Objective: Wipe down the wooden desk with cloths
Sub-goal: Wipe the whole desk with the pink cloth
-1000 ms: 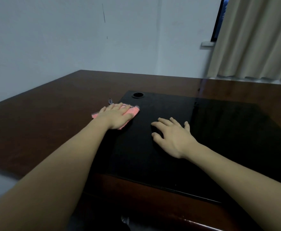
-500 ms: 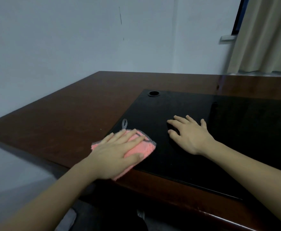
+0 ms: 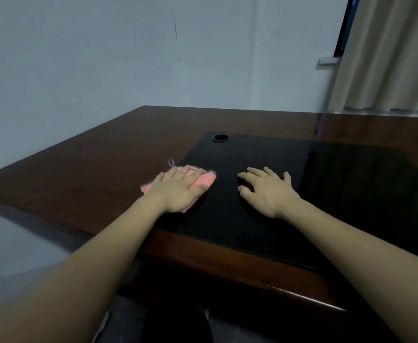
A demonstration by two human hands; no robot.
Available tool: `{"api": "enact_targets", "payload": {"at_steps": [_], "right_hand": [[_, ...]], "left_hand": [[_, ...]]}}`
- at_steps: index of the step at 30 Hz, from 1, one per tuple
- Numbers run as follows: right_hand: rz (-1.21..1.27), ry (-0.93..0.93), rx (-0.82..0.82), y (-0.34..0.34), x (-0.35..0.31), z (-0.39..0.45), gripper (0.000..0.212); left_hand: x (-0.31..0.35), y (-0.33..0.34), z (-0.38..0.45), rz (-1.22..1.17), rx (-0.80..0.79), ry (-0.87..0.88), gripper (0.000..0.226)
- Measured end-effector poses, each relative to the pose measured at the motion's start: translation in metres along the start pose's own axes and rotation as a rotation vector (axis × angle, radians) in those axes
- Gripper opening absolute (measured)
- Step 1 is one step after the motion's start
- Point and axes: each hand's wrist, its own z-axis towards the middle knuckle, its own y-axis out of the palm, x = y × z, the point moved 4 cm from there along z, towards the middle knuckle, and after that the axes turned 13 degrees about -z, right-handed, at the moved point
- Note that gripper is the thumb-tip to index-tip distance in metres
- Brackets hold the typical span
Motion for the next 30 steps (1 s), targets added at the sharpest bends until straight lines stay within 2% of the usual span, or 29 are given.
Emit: {"api": "enact_targets", "payload": {"at_steps": [6, 9, 13, 16, 24, 27, 30], "right_hand": [[-0.003, -0.005, -0.008, -0.003, 0.0, 0.0, 0.056], [-0.007, -0.007, -0.009, -0.003, 0.001, 0.0, 0.056], [-0.018, -0.011, -0.02, -0.001, 0.003, 0.0, 0.056], [-0.027, -0.015, -0.015, -0.001, 0.002, 0.0, 0.056], [-0.037, -0.02, -0.024, 0.002, 0.001, 0.001, 0.056], [-0.035, -0.02, -0.041, 0.0, -0.001, -0.001, 0.056], [-0.116, -0.045, -0.046, -0.005, -0.005, -0.002, 0.056]], "left_hand": [[0.042, 0.035, -0.113, 0.038, -0.025, 0.171, 0.063], [0.05, 0.045, -0.132, 0.029, 0.009, 0.16, 0.064], [0.042, 0.038, -0.117, 0.001, -0.038, 0.15, 0.065], [0.02, 0.023, -0.087, 0.017, -0.059, 0.079, 0.064], [-0.019, -0.005, 0.001, -0.025, 0.025, -0.088, 0.063], [-0.013, -0.003, -0.006, -0.029, 0.019, -0.06, 0.062], [-0.01, 0.004, -0.037, -0.017, -0.024, 0.047, 0.062]]}}
